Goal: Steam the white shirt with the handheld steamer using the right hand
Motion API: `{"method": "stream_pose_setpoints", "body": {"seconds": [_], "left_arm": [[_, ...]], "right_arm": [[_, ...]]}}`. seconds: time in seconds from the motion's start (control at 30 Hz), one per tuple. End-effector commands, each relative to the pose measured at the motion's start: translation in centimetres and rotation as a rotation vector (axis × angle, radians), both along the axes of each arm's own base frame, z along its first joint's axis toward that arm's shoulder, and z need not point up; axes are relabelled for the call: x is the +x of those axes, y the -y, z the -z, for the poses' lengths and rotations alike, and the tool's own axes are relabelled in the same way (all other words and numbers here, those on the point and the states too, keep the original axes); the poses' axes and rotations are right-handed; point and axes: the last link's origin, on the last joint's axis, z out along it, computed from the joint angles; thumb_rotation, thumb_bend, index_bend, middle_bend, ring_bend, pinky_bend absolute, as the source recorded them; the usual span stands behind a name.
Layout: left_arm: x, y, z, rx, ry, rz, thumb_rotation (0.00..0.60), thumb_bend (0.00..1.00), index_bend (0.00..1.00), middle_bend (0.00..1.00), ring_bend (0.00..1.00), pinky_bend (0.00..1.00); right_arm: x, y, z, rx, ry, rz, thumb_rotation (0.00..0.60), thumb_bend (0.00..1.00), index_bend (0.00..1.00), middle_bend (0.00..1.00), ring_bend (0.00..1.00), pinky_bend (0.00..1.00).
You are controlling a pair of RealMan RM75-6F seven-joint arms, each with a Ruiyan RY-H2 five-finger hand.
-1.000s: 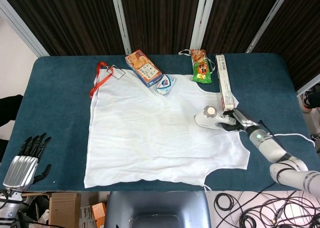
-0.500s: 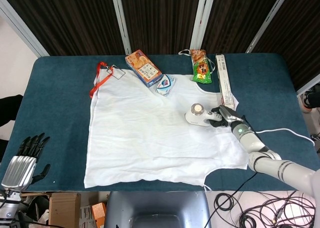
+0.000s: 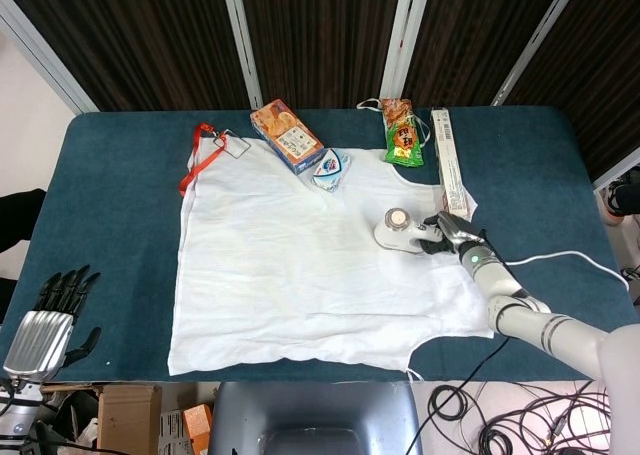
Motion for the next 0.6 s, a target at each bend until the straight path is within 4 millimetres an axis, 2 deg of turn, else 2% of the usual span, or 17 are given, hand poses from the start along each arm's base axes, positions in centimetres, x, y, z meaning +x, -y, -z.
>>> {"method": "stream_pose_setpoints", "body": {"seconds": [0.03,0.6], "left_arm": [[0.0,0.0,0.0,-0.002,0.0,0.002,0.6,0.37,0.0,0.0,0.01,0.04],[0.2,-0.1,0.2,-0.007,-0.001,0.008,0.6,0.37,0.0,0.0,0.01,0.04]], "right_arm": [[0.4,-1.1,-0.3,0.026,-0.015,-0.035,0.6,0.77,1.0,1.0,1.0,1.0],[2.0,-5.9,0.6,0.199,-0.018,-0.105,0.6,0.77,1.0,1.0,1.0,1.0]]}}
